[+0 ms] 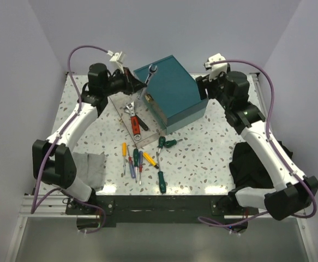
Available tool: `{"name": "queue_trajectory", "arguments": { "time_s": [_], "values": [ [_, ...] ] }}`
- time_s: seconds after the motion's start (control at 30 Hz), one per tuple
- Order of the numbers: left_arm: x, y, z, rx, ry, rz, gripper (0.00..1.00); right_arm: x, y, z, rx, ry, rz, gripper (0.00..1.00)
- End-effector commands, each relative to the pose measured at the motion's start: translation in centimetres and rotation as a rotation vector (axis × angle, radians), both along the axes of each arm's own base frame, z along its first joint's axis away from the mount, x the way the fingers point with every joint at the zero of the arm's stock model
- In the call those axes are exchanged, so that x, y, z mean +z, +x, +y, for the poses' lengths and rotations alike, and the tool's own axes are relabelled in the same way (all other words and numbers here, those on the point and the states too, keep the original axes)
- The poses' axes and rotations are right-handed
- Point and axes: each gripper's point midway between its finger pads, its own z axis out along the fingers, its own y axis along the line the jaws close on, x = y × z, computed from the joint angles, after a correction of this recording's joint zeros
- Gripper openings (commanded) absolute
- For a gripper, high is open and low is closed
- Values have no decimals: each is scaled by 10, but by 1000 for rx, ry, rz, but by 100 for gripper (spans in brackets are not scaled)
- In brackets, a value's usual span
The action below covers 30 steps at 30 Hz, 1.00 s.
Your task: Sort the tools into containers
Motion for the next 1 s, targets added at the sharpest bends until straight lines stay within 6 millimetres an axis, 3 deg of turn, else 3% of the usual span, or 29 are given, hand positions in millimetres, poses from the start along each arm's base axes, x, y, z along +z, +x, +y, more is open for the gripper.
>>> {"name": "queue_trajectory", "arguments": {
  "time_s": [0.0, 0.07, 0.13, 0.3, 0.43, 0.47, 0.57, 0.77, 0.9, 0.97],
  "values": [
    [-8, 34, 46, 365, -194, 222, 0, 3, -2, 24, 79, 99, 101, 74],
    [-30, 38, 57, 445, -233, 338, 0, 6, -4, 27, 90, 111, 102, 74],
    [-70, 39, 73, 573, -225, 503, 0, 6, -3, 27, 89, 108, 105, 74],
    [-126, 35, 73, 604, -247, 668, 0, 3, 0, 28, 92, 96, 110, 74],
    [-139, 44, 62, 567, -243, 668, 1, -2, 2, 29, 91, 96, 118, 74],
    [-143, 45, 61, 571, -236, 678, 13, -3, 2, 29, 91, 95, 120, 74],
    [-158, 53, 57, 556, -217, 692, 34, -13, 3, 29, 90, 84, 140, 74],
    [-139, 54, 48, 426, -204, 592, 47, -26, 13, 33, 88, 77, 169, 74],
    [-117, 46, 58, 383, -180, 505, 45, -43, 25, 50, 144, 86, 213, 73],
    [-116, 38, 73, 383, -130, 458, 37, -55, 36, 60, 162, 99, 243, 73]
  ]
}}
